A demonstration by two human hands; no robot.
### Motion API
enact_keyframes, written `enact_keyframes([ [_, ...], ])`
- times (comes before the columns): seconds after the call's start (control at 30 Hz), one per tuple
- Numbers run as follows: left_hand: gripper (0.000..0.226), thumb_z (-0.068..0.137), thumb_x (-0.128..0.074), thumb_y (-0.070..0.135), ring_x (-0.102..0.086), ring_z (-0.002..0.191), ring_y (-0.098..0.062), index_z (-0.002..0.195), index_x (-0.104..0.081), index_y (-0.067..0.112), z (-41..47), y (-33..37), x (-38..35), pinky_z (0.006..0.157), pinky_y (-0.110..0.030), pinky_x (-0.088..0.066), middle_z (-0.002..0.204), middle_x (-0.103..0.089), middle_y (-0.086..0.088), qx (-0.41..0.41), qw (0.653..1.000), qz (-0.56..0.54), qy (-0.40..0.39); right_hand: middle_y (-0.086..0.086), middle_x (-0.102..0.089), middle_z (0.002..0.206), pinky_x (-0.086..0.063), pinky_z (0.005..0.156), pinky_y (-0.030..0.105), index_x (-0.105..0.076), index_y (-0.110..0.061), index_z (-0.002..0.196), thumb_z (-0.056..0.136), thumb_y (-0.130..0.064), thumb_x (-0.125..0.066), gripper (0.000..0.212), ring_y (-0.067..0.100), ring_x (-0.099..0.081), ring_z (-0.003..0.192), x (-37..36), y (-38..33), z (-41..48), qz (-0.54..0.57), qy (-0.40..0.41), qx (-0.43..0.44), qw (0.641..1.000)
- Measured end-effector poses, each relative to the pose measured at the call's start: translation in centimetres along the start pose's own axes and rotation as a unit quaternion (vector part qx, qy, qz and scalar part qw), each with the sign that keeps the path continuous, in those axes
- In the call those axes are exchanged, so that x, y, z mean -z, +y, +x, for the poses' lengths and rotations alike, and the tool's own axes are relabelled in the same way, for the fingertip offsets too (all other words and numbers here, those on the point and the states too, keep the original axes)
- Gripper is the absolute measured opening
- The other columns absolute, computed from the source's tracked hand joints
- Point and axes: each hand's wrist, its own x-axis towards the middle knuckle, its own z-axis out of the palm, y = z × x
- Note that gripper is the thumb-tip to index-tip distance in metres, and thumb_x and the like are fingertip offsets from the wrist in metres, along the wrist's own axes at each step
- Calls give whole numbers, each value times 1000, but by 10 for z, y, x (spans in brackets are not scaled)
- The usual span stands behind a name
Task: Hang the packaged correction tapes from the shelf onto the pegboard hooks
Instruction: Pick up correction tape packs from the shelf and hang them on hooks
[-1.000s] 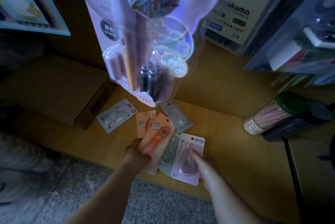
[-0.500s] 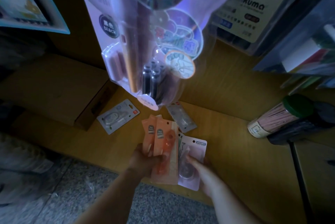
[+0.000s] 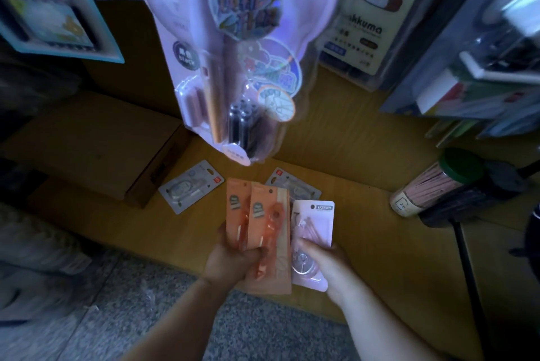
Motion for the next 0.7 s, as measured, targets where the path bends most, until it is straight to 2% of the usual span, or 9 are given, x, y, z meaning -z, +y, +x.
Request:
enact_keyframes([
  [0.13, 71, 63, -78, 6, -57, 91, -18, 122, -39, 16, -16, 5, 6, 82, -33, -47, 103, -61, 1, -18, 998, -61, 1, -5, -68, 66, -45, 61, 23, -65, -13, 87, 79, -3, -65, 13, 14, -61, 67, 2, -16, -20, -13, -19, 27, 999],
  [0.2, 70, 61, -76, 6, -59, 88, -18, 119, -38, 16, -30, 11, 13, 80, -37, -50, 97, -61, 2, -20, 995, -99, -8, -9, -66, 61, -44, 65, 26, -63, -16, 76, 80, -1, -63, 16, 15, -60, 67, 4, -31, -33, -20, -22, 43, 999],
  [0.27, 63, 67, -74, 2, -60, 88, -20, 116, -36, 14, -45, 16, 21, 76, -39, -51, 95, -59, 1, -8, 988, -149, -33, -10, -67, 57, -45, 66, 26, -62, -17, 77, 82, -3, -62, 15, 12, -65, 61, 7, -49, -49, -9, -35, 50, 998],
  [0.33, 65, 70, -73, 3, -62, 96, -28, 123, -35, 10, -63, 22, 29, 81, -45, -53, 105, -61, -8, 2, 983, -176, -59, -9, -69, 49, -50, 58, 23, -62, -18, 79, 85, -9, -60, 10, 5, -66, 47, 13, -63, -70, 15, -62, 40, 997],
  [0.4, 89, 53, -83, 16, -63, 100, -31, 128, -35, 10, -83, 29, 35, 82, -47, -54, 112, -62, -14, -14, 979, -183, -89, -8, -70, 51, -52, 49, 19, -63, -16, 82, 87, -11, -57, 9, 5, -66, 45, 18, -73, -93, 29, -89, 35, 995],
  [0.47, 112, 31, -90, 32, -65, 99, -30, 127, -38, 11, -105, 34, 40, 77, -44, -56, 114, -63, -14, -25, 976, -185, -117, -5, -72, 56, -53, 48, 18, -65, -15, 85, 89, -12, -55, 11, 8, -68, 49, 23, -77, -115, 46, -111, 37, 992],
  [0.53, 105, 35, -91, 29, -64, 99, -29, 124, -38, 14, -129, 36, 44, 74, -43, -55, 114, -63, -12, -31, 970, -198, -139, -2, -73, 61, -55, 50, 21, -65, -15, 85, 89, -13, -54, 12, 11, -69, 53, 26, -81, -140, 67, -131, 38, 988],
  [0.6, 98, 43, -88, 23, -63, 102, -29, 127, -37, 14, -152, 34, 48, 81, -48, -54, 116, -62, -12, -33, 967, -200, -152, 1, -74, 63, -56, 50, 23, -66, -14, 84, 88, -16, -55, 11, 12, -70, 54, 30, -85, -164, 87, -141, 36, 985],
  [0.7, 120, 21, -91, 40, -65, 101, -31, 127, -42, 12, -181, 29, 54, 78, -45, -56, 116, -63, -15, -53, 966, -196, -159, 2, -75, 70, -57, 56, 24, -68, -14, 85, 87, -22, -57, 14, 14, -71, 59, 36, -89, -197, 81, -153, 49, 984],
])
